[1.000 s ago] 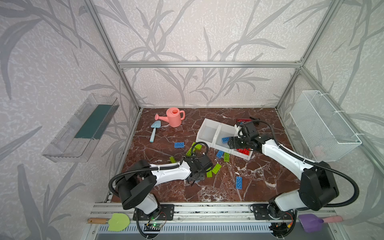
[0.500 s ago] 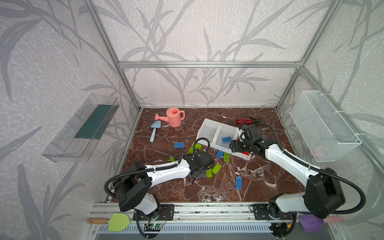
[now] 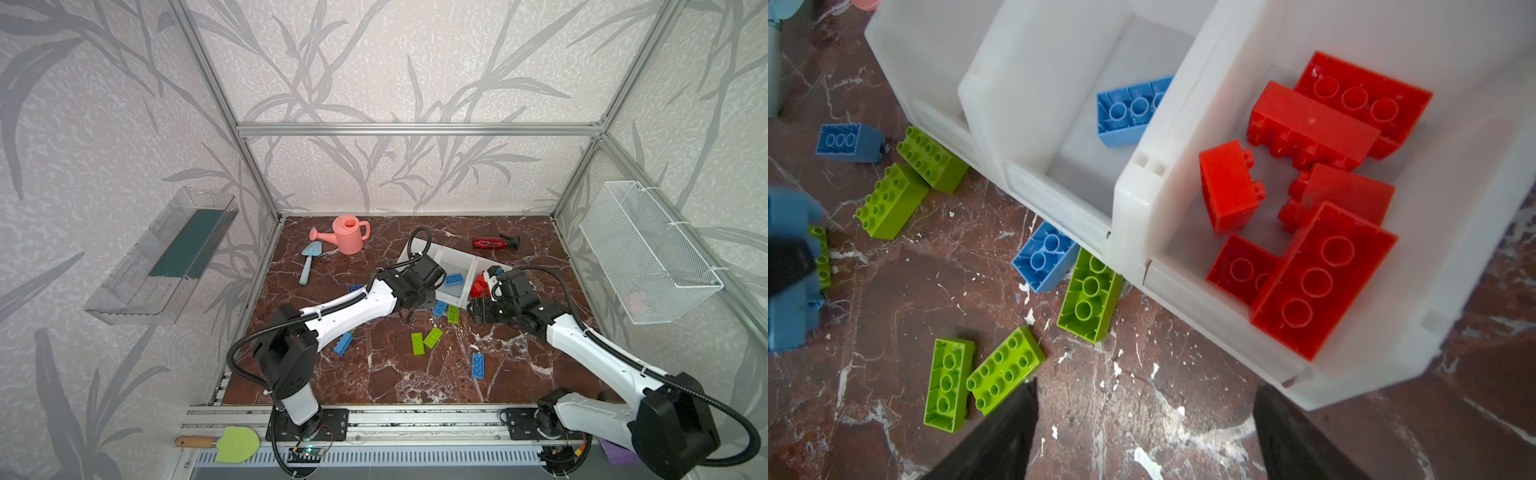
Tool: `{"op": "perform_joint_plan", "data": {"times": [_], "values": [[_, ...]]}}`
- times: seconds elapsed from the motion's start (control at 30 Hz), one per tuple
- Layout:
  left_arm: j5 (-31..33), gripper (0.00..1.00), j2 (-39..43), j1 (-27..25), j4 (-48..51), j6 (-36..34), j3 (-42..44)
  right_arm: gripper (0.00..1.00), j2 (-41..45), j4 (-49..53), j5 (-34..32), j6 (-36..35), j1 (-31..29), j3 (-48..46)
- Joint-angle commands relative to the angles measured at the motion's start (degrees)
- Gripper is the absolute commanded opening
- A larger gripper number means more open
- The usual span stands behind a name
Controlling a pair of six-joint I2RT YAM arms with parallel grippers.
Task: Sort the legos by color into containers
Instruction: 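Carry the blue brick into the middle compartment with the left gripper and release, then grasp a blue brick near the table edge with the right gripper while the left withdraws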
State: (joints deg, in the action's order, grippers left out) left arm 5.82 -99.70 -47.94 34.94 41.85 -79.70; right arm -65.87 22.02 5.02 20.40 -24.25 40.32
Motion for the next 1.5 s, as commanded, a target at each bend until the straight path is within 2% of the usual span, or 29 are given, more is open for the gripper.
{"op": "perform_joint_plan", "data": {"times": [0.0, 0.43, 0.67, 0.73, 0.93, 1.1, 1.27, 1.47], "values": [[-2.4, 0.32, -5.19, 0.61, 2.84, -3.5, -7.35, 0.82, 2.53, -0.28, -0.18, 0.6, 0.26, -1.72], [-5.46, 0.32, -27.68, 1.88, 11.62, -8.32, -38.11, 0.83, 7.67, 1.98, 2.41, 1.83, 0.26, -8.04], [-6.48, 0.32, -33.43, 2.39, 14.24, -8.67, -45.4, 0.84, 9.85, 3.02, 3.2, 3.23, 0.17, -9.98], [-6.79, 0.35, -34.06, 2.6, 14.72, -8.53, -46.41, 0.84, 10.15, 3.02, 3.8, 3.26, 0.15, -10.65], [-6.74, 0.55, -33.68, 2.66, 14.15, -8.71, -46.48, 0.86, 10.4, 6.09, -0.1, 4.56, -3.06, -10.66], [-5.8, 0.66, -31.48, 2.64, 13.31, -8.58, -44.36, 0.86, 10.2, 9.09, -7.17, 11.2, -9.31, -10.39], [-3.81, 0.72, -24.07, 2.59, 8.92, -7.59, -35.39, 0.85, 8.64, 11.21, -15.9, 21.65, -17.84, -10.58], [-2.16, 0.75, -13.49, 2.47, 2.86, -5.41, -21.22, 0.81, 6.47, 12.23, -16.87, 28.08, -20.96, -10.34]]}}
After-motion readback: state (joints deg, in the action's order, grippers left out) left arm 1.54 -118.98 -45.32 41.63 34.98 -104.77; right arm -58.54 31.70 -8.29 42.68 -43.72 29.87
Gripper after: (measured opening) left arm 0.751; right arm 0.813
